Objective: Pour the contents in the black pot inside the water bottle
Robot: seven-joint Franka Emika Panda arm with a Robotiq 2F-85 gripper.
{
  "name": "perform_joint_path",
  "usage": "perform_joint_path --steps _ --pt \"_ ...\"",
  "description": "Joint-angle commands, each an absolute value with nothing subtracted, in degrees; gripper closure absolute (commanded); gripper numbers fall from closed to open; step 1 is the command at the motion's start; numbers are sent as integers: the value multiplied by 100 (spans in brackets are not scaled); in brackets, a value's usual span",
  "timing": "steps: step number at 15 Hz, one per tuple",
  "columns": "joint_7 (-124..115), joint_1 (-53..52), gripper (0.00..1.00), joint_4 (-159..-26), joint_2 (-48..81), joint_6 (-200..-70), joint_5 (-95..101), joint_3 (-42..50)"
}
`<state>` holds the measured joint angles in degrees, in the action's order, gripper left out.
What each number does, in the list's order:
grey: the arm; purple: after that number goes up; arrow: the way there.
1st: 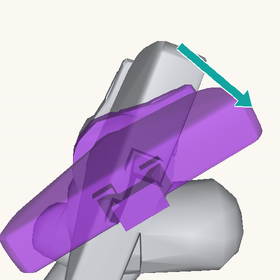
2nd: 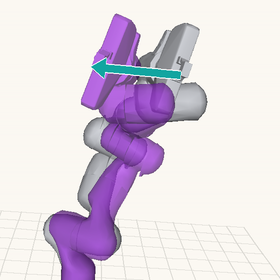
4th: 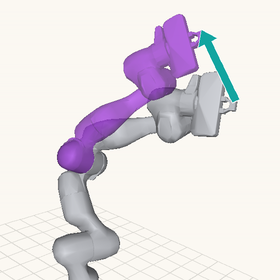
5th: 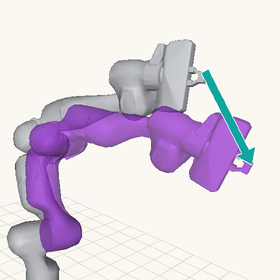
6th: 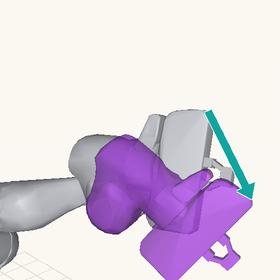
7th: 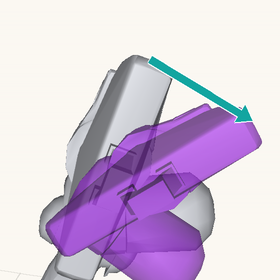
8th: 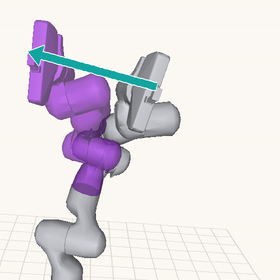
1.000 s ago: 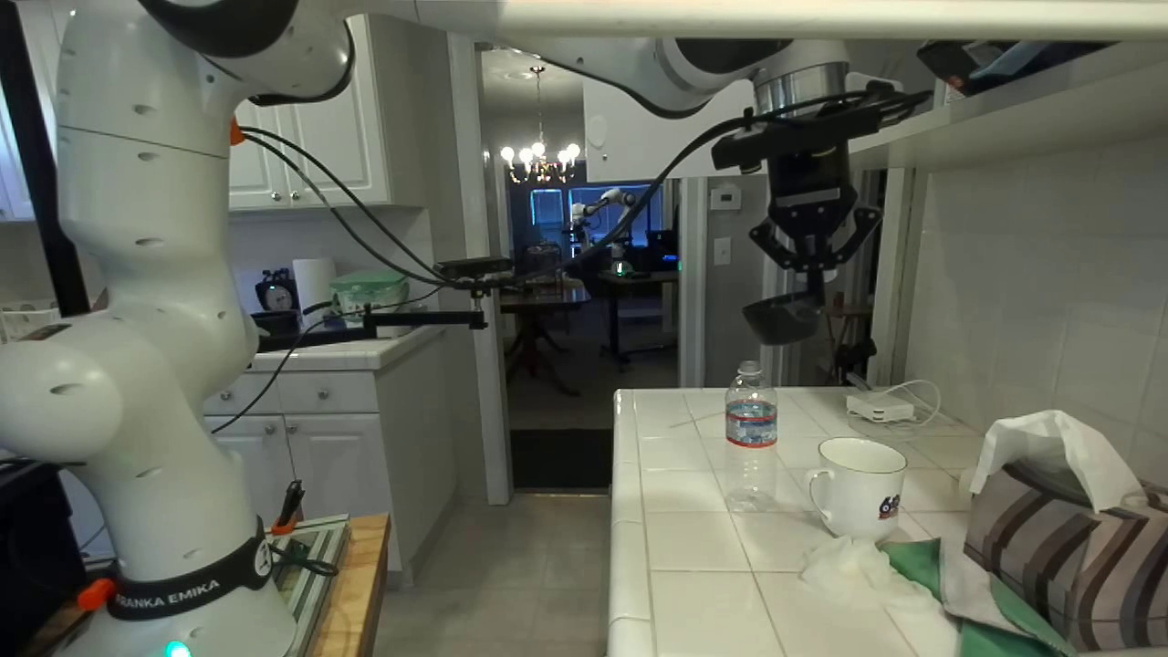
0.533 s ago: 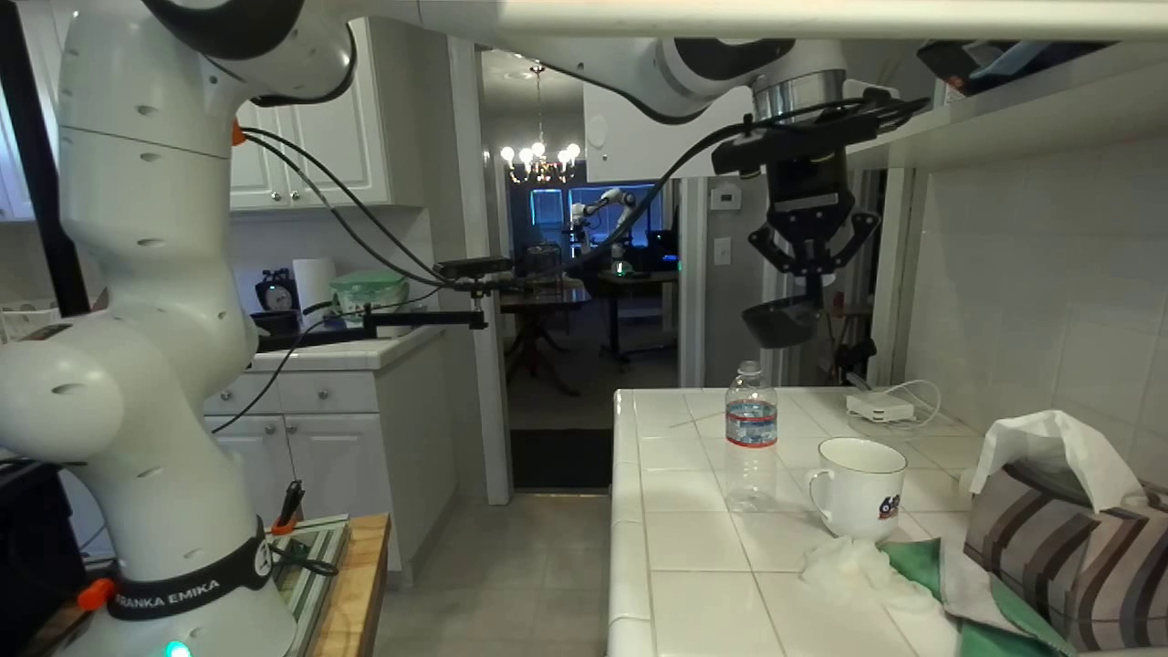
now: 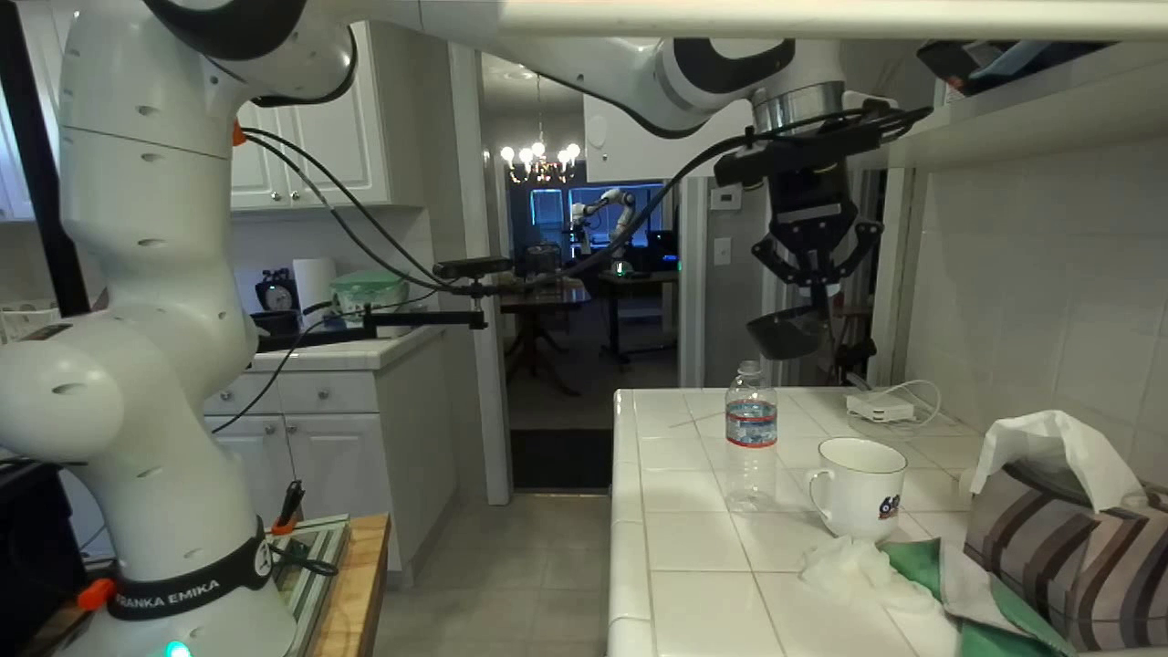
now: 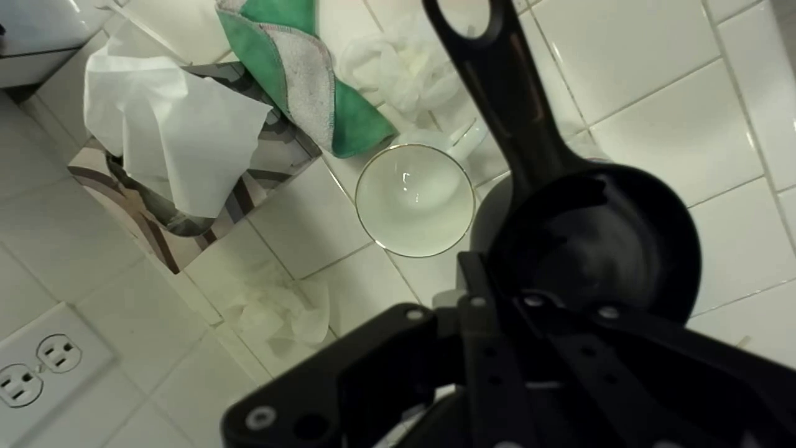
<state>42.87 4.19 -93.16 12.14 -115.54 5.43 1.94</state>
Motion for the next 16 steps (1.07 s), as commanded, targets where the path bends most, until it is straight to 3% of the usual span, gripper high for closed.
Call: perform_joint_path --steps 1,16 --pt "4137 381 99 -9517 1106 -11725 805 164" --pt "4061 300 99 -9677 1038 -11907 1113 143"
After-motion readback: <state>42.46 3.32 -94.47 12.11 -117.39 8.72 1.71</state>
